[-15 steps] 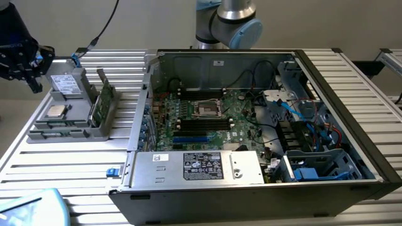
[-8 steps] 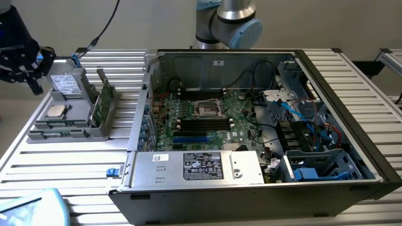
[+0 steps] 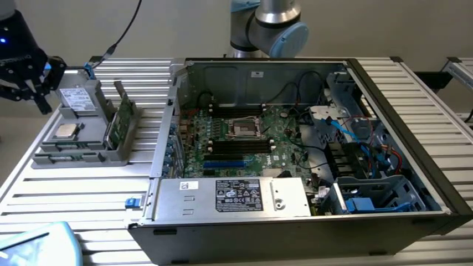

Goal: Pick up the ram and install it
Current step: 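Pick up the ram and move it above insertion slot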

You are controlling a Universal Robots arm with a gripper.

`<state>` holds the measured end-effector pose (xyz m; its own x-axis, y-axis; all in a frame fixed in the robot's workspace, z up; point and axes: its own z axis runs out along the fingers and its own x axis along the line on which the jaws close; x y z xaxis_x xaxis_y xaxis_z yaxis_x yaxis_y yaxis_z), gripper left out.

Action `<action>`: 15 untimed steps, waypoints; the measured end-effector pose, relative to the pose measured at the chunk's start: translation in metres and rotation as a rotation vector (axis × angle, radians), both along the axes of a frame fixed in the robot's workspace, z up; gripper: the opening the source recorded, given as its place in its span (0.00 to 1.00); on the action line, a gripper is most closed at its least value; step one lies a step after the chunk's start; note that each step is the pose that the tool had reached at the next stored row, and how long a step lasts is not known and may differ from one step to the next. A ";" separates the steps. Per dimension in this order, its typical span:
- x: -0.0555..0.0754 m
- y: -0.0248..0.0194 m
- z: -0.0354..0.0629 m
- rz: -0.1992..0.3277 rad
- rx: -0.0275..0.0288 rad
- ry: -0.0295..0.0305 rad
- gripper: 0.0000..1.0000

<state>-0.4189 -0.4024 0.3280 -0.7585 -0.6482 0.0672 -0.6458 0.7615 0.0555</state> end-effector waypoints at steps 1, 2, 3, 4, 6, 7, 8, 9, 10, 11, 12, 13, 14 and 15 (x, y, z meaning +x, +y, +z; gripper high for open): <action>0.000 0.0000 -0.0006 0.017 0.0000 -0.0003 0.11; 0.000 0.0000 -0.0012 0.035 0.0000 -0.0006 0.11; 0.000 0.0000 -0.0017 0.054 0.0000 -0.0009 0.11; 0.000 0.0000 -0.0023 0.072 0.0000 -0.0011 0.11; 0.000 0.0000 -0.0032 0.108 0.0000 -0.0019 0.11; 0.000 0.0000 -0.0037 0.126 0.0001 -0.0025 0.11; 0.000 0.0000 -0.0042 0.144 0.0003 -0.0031 0.11; 0.000 0.0000 -0.0046 0.162 0.0002 -0.0034 0.11; 0.000 0.0000 -0.0050 0.180 0.0003 -0.0040 0.11; 0.000 0.0000 -0.0055 0.200 0.0005 -0.0046 0.11; 0.000 0.0000 -0.0060 0.217 0.0005 -0.0051 0.11; 0.000 0.0000 -0.0064 0.235 0.0006 -0.0055 0.11; 0.000 0.0000 -0.0069 0.253 0.0009 -0.0058 0.11; 0.000 0.0000 -0.0073 0.272 0.0013 -0.0059 0.11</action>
<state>-0.4189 -0.4024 0.3207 -0.5568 -0.8283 0.0623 -0.8270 0.5599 0.0520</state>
